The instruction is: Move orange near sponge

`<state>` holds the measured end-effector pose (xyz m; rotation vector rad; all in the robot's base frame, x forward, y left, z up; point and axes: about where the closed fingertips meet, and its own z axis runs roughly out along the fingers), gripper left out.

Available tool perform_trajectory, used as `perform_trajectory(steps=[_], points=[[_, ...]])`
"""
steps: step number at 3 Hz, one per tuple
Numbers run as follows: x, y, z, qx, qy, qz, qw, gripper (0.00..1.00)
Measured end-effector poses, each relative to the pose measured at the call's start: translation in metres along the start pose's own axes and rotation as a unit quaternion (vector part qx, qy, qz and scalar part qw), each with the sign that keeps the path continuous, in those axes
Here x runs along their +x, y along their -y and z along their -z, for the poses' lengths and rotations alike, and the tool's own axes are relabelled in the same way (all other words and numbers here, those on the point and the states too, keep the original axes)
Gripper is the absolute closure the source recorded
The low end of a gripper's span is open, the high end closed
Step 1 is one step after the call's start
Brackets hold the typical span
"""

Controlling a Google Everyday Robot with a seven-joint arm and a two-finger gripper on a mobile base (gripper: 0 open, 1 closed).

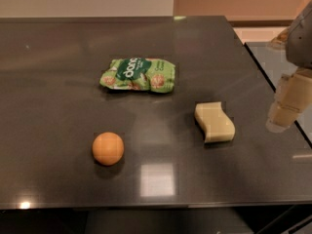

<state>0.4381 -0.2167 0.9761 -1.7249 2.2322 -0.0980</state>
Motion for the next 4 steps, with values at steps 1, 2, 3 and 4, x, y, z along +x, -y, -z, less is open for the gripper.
perform_trajectory(steps=[1, 2, 3, 4], points=[[0.0, 0.0, 0.0, 0.0, 0.0, 0.0, 1.0, 0.0], [-0.005, 0.001, 0.001, 0.002, 0.005, 0.004, 1.0, 0.0], [-0.031, 0.007, -0.002, -0.005, 0.027, 0.026, 0.9993, 0.0], [-0.07, 0.01, -0.015, -0.025, 0.059, 0.066, 0.9958, 0.0]])
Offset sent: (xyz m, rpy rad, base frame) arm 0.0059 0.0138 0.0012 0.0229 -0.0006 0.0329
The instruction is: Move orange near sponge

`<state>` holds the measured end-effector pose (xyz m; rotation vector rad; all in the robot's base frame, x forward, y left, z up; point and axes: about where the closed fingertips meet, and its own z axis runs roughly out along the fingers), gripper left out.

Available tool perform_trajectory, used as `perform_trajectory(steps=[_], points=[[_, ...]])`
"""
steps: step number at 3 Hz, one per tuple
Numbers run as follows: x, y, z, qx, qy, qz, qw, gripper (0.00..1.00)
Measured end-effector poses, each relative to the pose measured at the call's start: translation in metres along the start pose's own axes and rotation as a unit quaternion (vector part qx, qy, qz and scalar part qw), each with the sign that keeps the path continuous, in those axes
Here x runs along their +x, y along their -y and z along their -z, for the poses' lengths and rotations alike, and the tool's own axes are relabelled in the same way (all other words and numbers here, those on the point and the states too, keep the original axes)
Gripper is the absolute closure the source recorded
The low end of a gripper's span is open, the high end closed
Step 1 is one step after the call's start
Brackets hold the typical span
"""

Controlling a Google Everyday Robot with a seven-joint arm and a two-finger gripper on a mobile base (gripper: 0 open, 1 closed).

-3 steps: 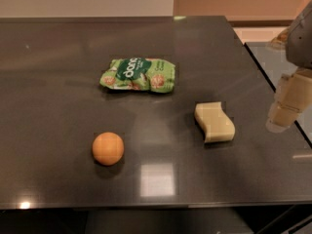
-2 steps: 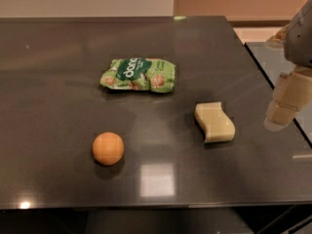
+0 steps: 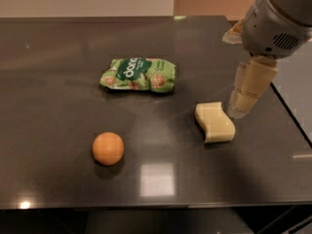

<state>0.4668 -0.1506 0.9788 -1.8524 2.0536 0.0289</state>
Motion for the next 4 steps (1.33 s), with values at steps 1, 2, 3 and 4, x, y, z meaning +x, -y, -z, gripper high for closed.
perform_trajectory(steps=[1, 2, 3, 4], points=[[-0.036, 0.002, -0.022, -0.023, 0.03, 0.043, 0.9984, 0.0], [-0.067, -0.007, -0.044, -0.048, 0.059, 0.086, 0.9933, 0.0], [-0.096, -0.024, -0.065, -0.076, 0.085, 0.134, 0.9844, 0.0], [-0.119, -0.046, -0.086, -0.104, 0.098, 0.184, 0.9725, 0.0]])
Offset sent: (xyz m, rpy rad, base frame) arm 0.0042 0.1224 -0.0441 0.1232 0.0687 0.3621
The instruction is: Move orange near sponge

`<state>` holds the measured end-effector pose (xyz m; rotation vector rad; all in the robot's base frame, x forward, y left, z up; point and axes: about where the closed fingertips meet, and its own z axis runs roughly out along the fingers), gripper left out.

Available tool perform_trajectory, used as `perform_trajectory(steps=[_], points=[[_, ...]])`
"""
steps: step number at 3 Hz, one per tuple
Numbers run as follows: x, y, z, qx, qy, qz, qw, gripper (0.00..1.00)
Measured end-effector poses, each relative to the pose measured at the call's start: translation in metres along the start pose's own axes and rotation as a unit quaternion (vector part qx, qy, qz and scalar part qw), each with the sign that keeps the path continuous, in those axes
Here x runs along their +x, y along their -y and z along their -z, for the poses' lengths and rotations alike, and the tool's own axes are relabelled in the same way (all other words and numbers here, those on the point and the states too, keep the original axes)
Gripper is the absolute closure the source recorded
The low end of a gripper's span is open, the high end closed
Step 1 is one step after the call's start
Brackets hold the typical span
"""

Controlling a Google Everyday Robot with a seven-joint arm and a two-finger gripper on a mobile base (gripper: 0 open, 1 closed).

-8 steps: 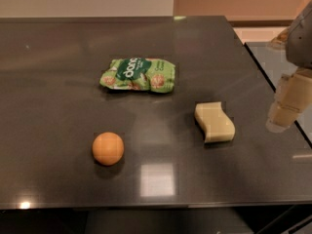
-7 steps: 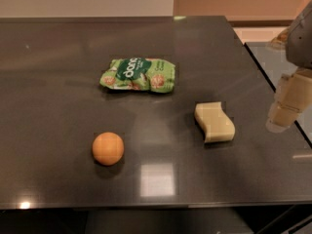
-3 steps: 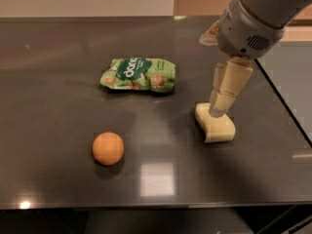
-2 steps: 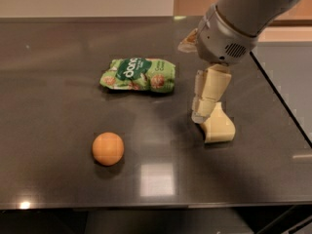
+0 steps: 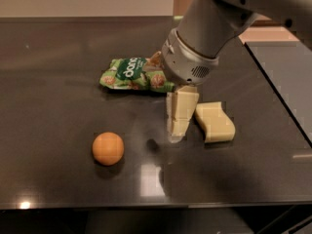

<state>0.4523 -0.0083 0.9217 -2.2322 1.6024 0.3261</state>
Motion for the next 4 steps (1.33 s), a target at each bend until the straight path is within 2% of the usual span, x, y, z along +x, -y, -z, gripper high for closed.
perform_trajectory(steps=[1, 2, 4], points=[[-0.02, -0.007, -0.024, -0.025, 0.009, 0.039, 0.9989, 0.0], [-0.035, -0.013, -0.048, -0.049, 0.012, 0.065, 0.9966, 0.0], [-0.062, -0.021, -0.085, -0.082, 0.019, 0.099, 0.9915, 0.0]])
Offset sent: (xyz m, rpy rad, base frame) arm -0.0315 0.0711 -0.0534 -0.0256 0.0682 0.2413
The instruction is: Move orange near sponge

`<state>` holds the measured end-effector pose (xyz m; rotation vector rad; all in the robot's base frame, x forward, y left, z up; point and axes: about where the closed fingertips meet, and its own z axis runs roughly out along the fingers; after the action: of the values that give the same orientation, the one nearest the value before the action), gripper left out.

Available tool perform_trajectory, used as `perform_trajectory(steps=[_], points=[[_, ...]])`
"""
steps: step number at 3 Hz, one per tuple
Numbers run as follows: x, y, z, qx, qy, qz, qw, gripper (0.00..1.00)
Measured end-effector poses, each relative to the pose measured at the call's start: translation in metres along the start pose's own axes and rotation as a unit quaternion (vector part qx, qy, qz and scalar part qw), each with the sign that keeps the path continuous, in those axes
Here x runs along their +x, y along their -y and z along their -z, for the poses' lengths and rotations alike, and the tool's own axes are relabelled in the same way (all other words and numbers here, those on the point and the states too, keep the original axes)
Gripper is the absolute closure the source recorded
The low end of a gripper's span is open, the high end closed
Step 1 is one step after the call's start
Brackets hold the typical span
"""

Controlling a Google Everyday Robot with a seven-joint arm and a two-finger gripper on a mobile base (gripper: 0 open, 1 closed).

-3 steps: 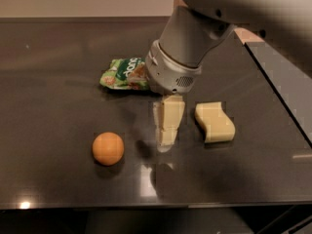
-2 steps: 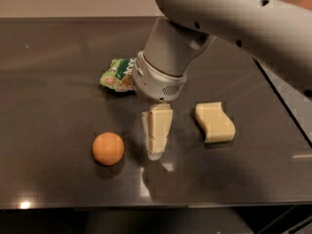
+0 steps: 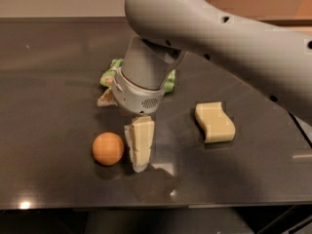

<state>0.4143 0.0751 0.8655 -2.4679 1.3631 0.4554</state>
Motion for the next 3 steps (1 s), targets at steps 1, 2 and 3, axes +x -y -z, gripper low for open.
perform_trajectory(steps=[1, 2, 3], points=[[-0.011, 0.001, -0.014, -0.014, 0.005, 0.01, 0.9998, 0.0], [-0.018, 0.002, -0.024, -0.025, 0.008, 0.019, 0.9995, 0.0], [-0.023, 0.002, -0.032, -0.032, 0.01, 0.028, 0.999, 0.18]])
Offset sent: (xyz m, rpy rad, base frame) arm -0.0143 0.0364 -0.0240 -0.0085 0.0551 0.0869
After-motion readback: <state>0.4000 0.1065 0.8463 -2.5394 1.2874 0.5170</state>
